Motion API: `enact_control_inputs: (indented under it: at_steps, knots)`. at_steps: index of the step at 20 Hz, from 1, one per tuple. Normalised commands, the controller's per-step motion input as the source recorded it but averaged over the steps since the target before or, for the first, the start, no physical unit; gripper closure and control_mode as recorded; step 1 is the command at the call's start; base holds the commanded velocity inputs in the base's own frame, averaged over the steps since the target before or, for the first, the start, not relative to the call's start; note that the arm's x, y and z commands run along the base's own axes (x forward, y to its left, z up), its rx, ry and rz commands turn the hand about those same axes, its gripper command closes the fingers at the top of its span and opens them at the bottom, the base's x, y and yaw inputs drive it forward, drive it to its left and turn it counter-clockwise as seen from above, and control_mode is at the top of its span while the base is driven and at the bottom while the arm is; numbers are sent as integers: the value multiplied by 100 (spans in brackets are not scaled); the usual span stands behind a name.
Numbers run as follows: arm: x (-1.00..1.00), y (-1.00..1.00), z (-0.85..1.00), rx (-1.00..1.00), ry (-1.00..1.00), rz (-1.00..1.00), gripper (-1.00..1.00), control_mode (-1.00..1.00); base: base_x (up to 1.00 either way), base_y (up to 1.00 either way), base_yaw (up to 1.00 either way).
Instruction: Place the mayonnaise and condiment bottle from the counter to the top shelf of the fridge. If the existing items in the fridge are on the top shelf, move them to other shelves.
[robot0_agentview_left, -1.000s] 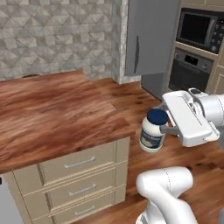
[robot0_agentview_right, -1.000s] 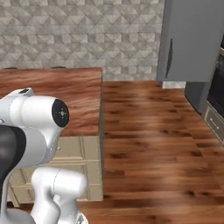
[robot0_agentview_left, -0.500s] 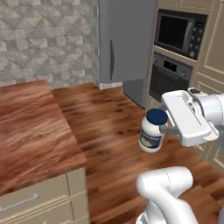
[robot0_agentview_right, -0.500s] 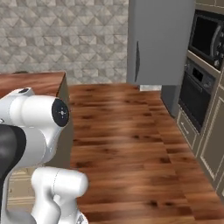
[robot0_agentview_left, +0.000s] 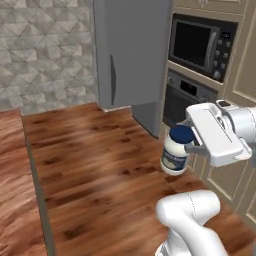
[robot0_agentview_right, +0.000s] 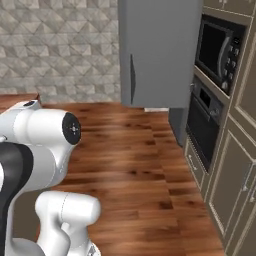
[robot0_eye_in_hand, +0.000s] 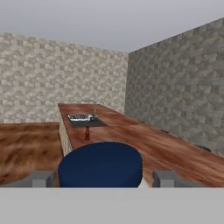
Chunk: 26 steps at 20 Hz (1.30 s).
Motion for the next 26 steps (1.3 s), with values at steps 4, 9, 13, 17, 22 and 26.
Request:
enact_control_inputs:
  at_steps: [4,9,13,17,22,26]
  knots:
    - [0,0,0,0,0,0,100,100,100,35,-5]
    - [0,0,0,0,0,0,100,100,100,83,-11]
    - [0,0,0,0,0,0,100,100,100,77,-10]
    - [0,0,0,0,0,0,100,100,100,51,-6]
    - [0,0,0,0,0,0,100,100,100,23,0]
    - [0,0,0,0,0,0,100,100,100,47,0]
